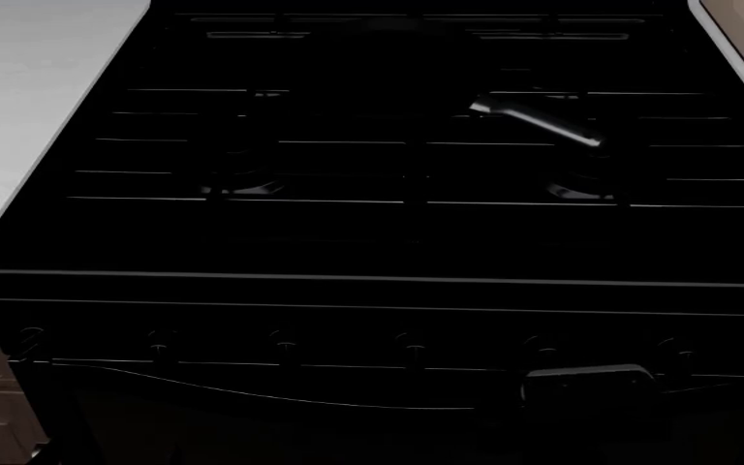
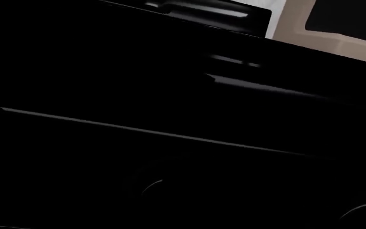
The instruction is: Turn on the center burner of the stove.
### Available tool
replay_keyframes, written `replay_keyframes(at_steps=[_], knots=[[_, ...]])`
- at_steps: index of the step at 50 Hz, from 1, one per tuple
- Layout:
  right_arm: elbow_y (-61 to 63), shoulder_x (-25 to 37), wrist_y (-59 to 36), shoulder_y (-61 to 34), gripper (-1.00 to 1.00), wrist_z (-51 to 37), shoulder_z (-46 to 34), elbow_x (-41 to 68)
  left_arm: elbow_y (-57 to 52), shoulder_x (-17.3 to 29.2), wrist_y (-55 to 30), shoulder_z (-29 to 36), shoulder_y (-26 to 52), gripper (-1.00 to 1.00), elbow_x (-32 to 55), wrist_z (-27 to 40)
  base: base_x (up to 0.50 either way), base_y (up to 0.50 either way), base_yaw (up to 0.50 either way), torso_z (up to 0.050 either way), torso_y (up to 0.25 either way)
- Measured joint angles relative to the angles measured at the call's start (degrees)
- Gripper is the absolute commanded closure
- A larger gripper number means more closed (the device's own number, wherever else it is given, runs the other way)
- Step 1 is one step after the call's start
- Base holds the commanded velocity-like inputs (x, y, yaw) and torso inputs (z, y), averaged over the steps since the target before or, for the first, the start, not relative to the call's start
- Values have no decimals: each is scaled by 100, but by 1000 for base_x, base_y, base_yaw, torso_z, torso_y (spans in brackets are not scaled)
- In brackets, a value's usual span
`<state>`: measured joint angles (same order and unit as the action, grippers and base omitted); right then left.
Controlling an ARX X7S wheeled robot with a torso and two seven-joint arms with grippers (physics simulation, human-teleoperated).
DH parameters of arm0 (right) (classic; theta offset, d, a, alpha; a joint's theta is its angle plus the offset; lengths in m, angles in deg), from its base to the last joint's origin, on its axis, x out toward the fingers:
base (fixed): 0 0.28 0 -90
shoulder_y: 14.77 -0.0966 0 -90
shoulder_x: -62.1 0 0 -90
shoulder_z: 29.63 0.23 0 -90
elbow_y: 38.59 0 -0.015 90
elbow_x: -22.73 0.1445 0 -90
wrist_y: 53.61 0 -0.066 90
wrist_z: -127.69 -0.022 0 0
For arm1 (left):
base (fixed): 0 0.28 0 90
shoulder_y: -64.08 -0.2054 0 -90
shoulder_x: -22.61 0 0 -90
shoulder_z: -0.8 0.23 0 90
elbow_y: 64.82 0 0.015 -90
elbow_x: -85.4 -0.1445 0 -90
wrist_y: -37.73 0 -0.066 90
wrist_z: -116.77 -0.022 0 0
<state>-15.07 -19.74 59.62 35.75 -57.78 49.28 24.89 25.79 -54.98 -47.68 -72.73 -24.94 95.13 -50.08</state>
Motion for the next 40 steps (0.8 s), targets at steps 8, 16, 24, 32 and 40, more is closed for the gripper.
replay_keyframes(at_steps=[8, 16, 24, 32, 40], knots=[[561, 167, -560, 138, 100, -379, -309, -604, 15, 14, 9, 21, 11, -100, 17, 15, -8, 0, -1, 0, 2], [1088, 313, -1112, 256, 100, -560, -539, -1055, 28, 28, 26, 44, 18, -100, 23, 35, -11, 0, -3, 0, 3], [1550, 447, -1590, 377, 100, -652, -747, -1428, 38, 41, 46, 61, 22, -100, 24, 63, -12, 0, -4, 2, 3], [1925, 573, -2079, 451, 100, -728, -983, -1890, 29, 55, 52, 83, 20, -100, 25, 93, -12, 0, -4, 1, 4], [2195, 701, -2522, 566, 100, -762, -1150, -2338, 38, 69, 64, 111, 25, -100, 16, 118, -6, 2, 0, 1, 4]])
